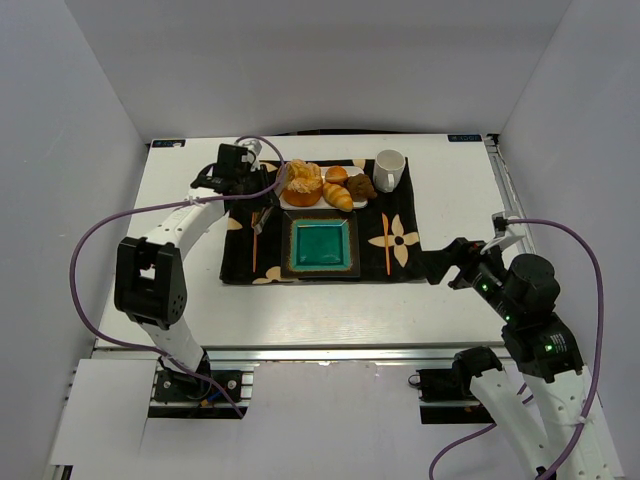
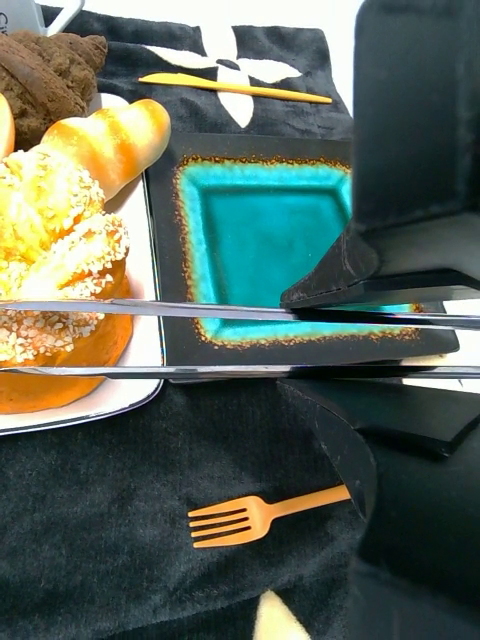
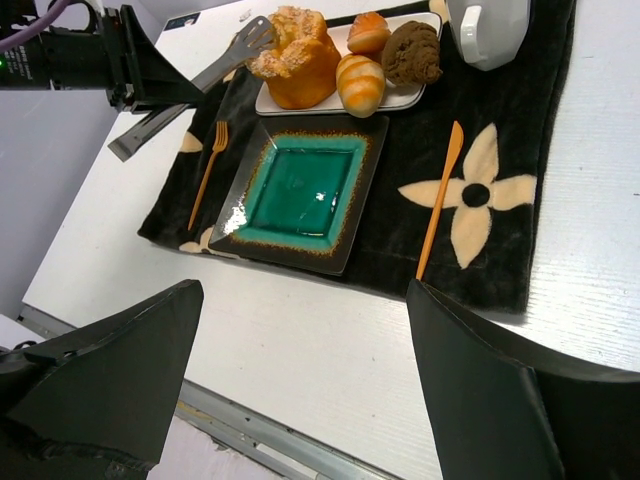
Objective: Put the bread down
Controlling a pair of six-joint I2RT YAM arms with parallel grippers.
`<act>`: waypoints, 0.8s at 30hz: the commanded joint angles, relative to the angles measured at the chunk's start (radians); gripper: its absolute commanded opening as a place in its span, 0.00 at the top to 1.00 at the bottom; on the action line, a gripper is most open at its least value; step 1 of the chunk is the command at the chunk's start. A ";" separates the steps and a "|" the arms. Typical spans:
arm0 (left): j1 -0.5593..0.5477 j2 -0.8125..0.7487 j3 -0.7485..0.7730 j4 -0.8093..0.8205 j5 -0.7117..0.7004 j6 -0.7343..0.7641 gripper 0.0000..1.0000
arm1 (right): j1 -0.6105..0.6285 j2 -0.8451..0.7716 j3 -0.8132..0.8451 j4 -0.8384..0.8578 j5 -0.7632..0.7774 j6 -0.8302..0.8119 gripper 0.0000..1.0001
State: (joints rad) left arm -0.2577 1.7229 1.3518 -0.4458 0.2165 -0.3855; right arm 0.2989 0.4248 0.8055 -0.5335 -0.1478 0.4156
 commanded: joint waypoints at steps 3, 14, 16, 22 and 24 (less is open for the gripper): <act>-0.003 -0.046 0.059 -0.010 -0.017 -0.001 0.89 | 0.005 -0.012 -0.003 0.020 0.005 -0.005 0.11; -0.005 -0.080 0.086 0.038 -0.022 -0.032 0.97 | 0.003 -0.017 -0.015 0.027 -0.003 0.000 0.11; -0.005 -0.082 0.092 0.038 -0.020 -0.033 0.97 | 0.005 -0.014 -0.014 0.027 -0.003 0.000 0.11; -0.005 -0.079 0.127 0.022 -0.016 -0.033 0.97 | 0.005 -0.009 -0.012 0.027 -0.009 0.000 0.11; -0.005 -0.079 0.135 0.021 -0.017 -0.035 0.97 | 0.005 -0.009 -0.011 0.029 -0.009 0.000 0.11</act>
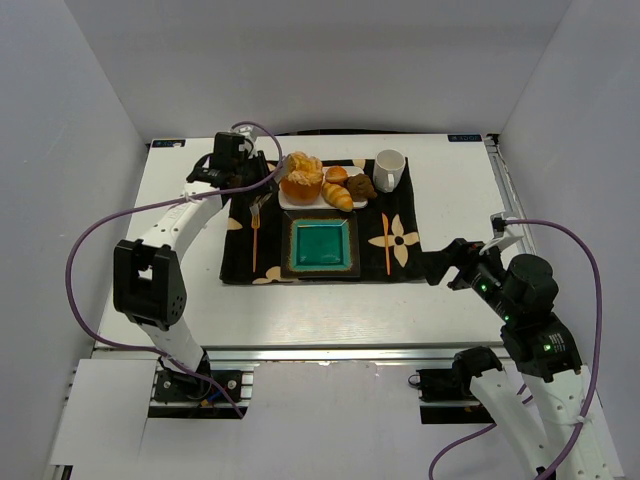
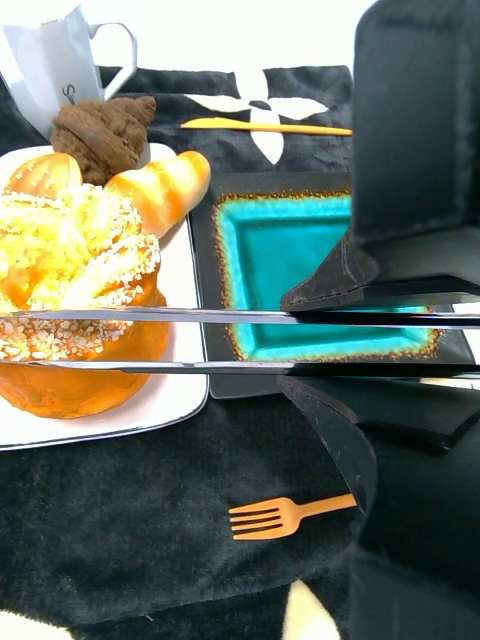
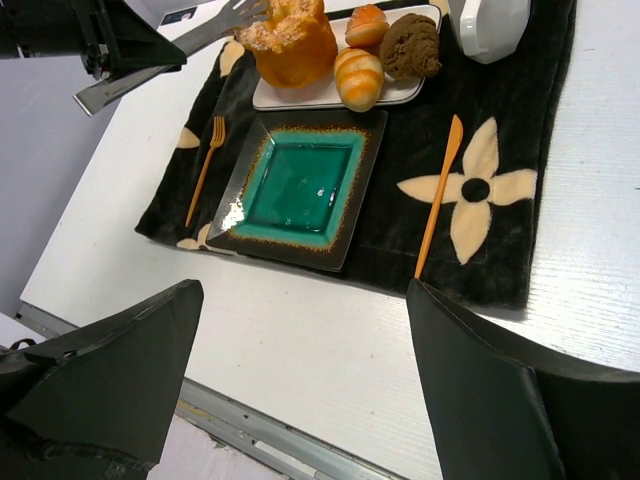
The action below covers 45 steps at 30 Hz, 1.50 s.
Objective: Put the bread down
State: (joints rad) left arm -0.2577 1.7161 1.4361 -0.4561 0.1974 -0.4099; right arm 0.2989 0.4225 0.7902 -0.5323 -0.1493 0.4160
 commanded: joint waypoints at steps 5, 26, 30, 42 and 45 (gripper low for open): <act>-0.005 -0.072 0.072 0.016 0.001 -0.009 0.98 | 0.005 -0.005 0.006 0.028 -0.009 0.001 0.11; -0.005 -0.325 -0.003 -0.115 0.140 -0.001 1.00 | 0.005 -0.008 0.012 0.035 -0.027 0.014 0.11; -0.006 -0.424 -0.114 -0.070 0.214 -0.032 1.00 | 0.005 -0.019 0.009 0.025 -0.019 0.006 0.11; -0.011 -0.596 -0.436 -0.035 0.229 -0.017 1.00 | 0.005 -0.068 -0.014 -0.008 0.007 -0.008 0.11; -0.012 -0.616 -0.506 0.022 0.247 -0.050 1.00 | 0.005 -0.079 -0.028 -0.011 0.010 -0.005 0.11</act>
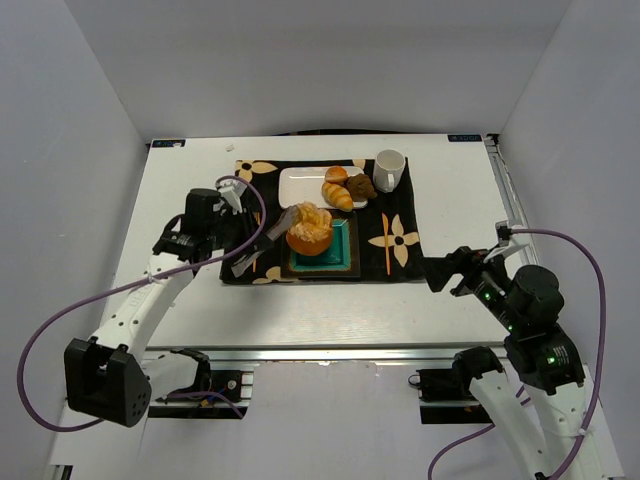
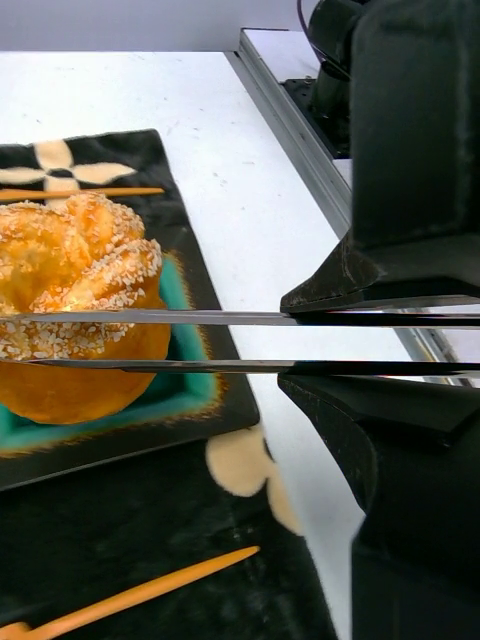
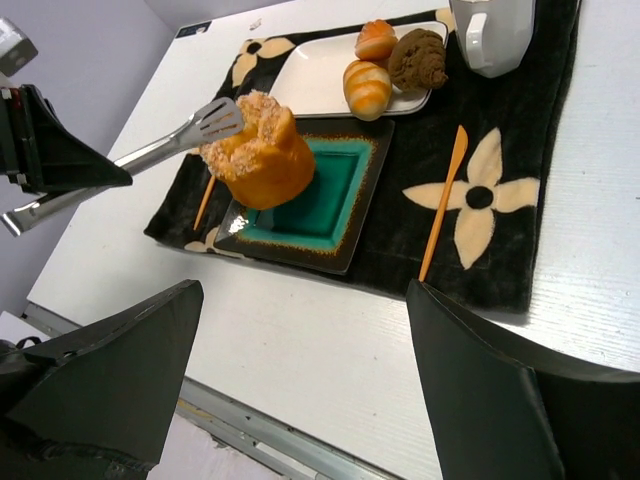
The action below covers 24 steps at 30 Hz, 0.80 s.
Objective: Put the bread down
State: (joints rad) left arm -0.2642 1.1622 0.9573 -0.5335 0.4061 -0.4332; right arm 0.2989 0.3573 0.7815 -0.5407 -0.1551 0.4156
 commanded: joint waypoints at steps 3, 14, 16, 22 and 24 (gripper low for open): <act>-0.009 -0.062 -0.066 0.174 0.060 -0.056 1.00 | 0.005 -0.014 -0.027 -0.004 0.012 -0.005 0.11; -0.032 -0.029 -0.126 0.233 0.056 -0.071 1.00 | 0.005 -0.017 -0.041 -0.005 0.015 -0.006 0.11; -0.038 -0.024 -0.143 0.259 0.057 -0.079 1.00 | 0.005 -0.020 -0.044 -0.005 0.015 -0.008 0.11; -0.058 0.002 -0.158 0.277 0.043 -0.082 1.00 | 0.005 -0.021 -0.057 -0.004 0.009 -0.005 0.11; -0.064 0.011 -0.163 0.280 0.042 -0.085 1.00 | 0.005 -0.021 -0.060 -0.004 0.012 -0.006 0.11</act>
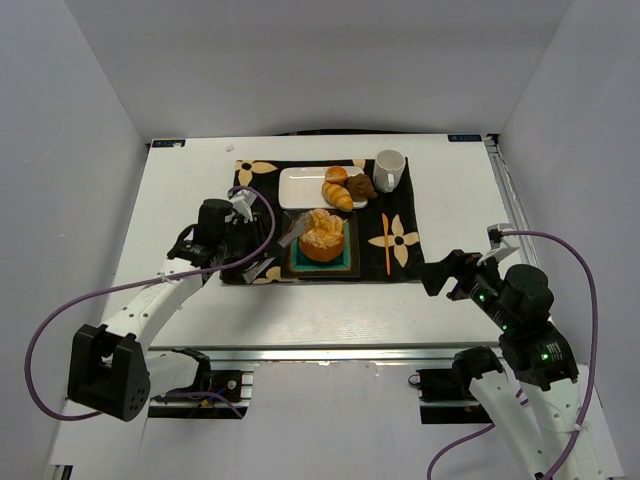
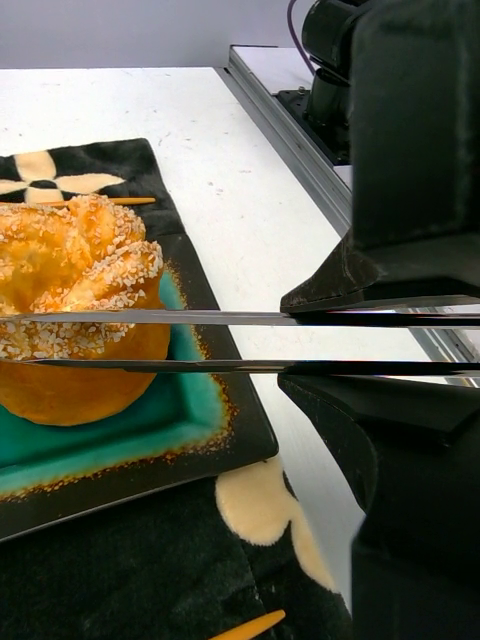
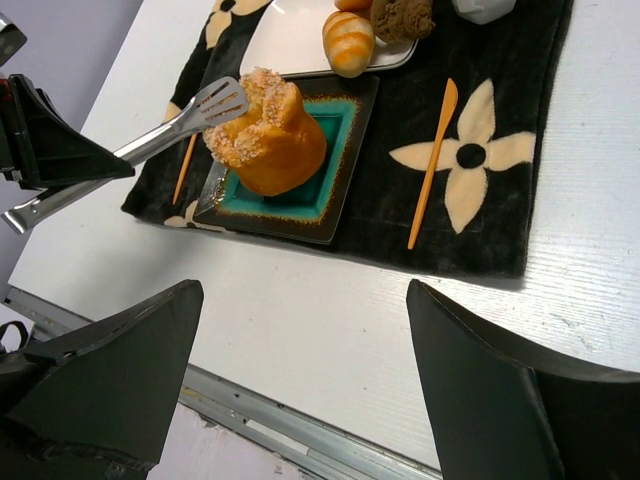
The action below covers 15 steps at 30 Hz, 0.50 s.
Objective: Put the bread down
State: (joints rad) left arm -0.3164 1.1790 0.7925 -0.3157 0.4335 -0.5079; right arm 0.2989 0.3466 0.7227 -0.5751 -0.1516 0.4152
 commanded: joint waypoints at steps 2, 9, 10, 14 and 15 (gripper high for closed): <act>-0.016 -0.002 -0.002 0.061 0.007 -0.007 1.00 | 0.003 -0.011 -0.003 0.032 0.006 -0.007 0.10; -0.018 0.001 -0.019 0.053 -0.021 0.009 1.00 | 0.003 -0.014 -0.009 0.032 0.004 -0.009 0.11; -0.018 0.001 -0.019 0.052 -0.024 0.011 0.98 | 0.005 -0.015 -0.012 0.032 0.003 -0.009 0.11; -0.018 -0.005 -0.018 0.049 -0.041 0.011 0.84 | 0.005 -0.015 -0.017 0.035 0.000 -0.009 0.11; -0.018 -0.005 -0.013 0.041 -0.047 0.009 0.78 | 0.005 -0.015 -0.017 0.037 0.001 -0.010 0.11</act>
State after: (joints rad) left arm -0.3298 1.1923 0.7731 -0.3023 0.4065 -0.5053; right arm 0.2989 0.3454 0.7170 -0.5739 -0.1520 0.4149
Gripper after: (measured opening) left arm 0.370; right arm 0.895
